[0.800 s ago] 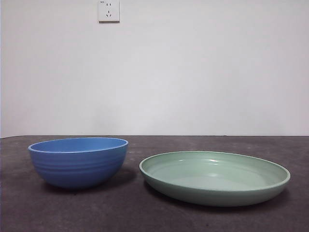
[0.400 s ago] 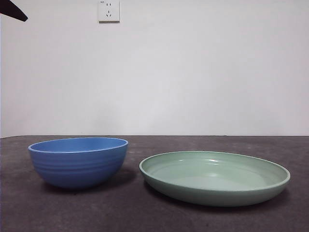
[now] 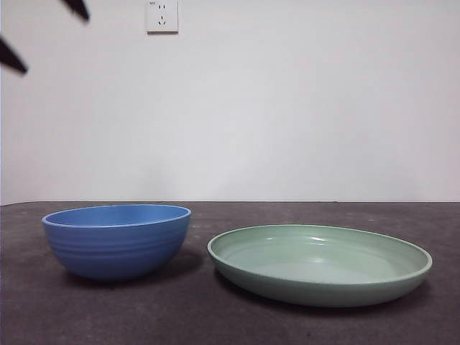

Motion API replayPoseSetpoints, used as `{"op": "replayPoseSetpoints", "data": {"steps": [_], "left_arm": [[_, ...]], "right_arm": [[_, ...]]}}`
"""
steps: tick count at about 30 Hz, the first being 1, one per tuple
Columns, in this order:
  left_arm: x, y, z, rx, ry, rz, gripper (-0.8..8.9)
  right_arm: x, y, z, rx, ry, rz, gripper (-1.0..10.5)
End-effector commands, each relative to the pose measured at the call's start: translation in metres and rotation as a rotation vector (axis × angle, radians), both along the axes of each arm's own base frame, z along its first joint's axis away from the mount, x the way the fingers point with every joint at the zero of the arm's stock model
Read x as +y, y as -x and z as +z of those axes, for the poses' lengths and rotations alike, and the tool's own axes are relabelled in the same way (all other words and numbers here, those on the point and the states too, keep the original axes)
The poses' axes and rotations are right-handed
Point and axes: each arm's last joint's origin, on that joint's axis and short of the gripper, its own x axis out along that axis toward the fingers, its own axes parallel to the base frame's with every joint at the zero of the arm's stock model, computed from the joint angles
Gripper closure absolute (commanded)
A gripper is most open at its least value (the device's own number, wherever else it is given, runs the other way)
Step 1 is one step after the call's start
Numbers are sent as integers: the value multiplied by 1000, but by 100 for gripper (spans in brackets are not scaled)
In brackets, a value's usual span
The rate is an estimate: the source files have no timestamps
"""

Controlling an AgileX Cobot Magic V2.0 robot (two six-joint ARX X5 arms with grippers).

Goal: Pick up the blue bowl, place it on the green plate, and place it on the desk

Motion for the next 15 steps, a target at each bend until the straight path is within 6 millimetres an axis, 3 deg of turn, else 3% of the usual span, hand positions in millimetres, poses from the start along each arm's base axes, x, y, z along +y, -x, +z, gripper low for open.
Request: {"op": "replayPoseSetpoints", "data": {"steps": [1, 15], "left_arm": [[-3, -15, -11, 69, -38, -1, 213], [-15, -81, -101, 423, -132, 4, 221]], "right_arm": [[0, -1, 4, -24, 4, 8, 291], [0, -1, 4, -24, 4, 8, 291]]}}
